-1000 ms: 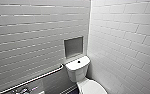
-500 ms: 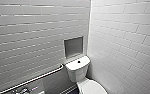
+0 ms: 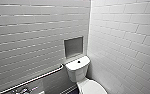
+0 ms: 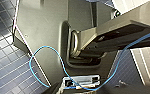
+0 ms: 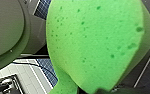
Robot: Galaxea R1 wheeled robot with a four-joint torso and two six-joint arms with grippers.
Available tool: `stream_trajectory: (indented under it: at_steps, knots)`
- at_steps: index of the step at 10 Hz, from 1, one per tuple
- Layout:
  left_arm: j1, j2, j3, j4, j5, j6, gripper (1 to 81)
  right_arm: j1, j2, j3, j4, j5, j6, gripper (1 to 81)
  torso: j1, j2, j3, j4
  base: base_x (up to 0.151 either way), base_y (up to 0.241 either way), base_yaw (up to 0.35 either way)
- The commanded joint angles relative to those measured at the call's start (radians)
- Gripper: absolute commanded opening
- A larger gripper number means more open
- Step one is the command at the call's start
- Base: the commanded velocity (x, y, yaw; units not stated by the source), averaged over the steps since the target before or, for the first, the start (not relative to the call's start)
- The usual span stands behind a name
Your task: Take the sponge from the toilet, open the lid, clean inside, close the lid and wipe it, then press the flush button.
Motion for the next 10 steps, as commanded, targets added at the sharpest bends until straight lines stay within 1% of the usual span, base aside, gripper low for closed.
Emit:
stream_trajectory:
  at_steps: [1, 4, 10]
  knots:
    - [-0.013, -0.003, 0.011, 0.016, 0.047, 0.004, 81.1, 0.017, 0.017, -0.034, -0.031, -0.053, 0.016, 1.0, 0.0, 0.0, 0.0, 0.0, 0.0, 0.0, 0.0]
    - [-0.017, 0.0, -0.009, 0.012, 0.047, 0.004, 81.1, 0.016, 0.061, -0.101, -0.033, -0.052, 0.017, 1.0, 0.0, 0.0, 0.0, 0.0, 0.0, 0.0, 0.0]
    - [-0.017, 0.002, -0.009, 0.01, 0.047, 0.004, 81.1, 0.017, 0.065, -0.112, -0.03, -0.05, 0.017, 1.0, 0.0, 0.0, 0.0, 0.0, 0.0, 0.0, 0.0]
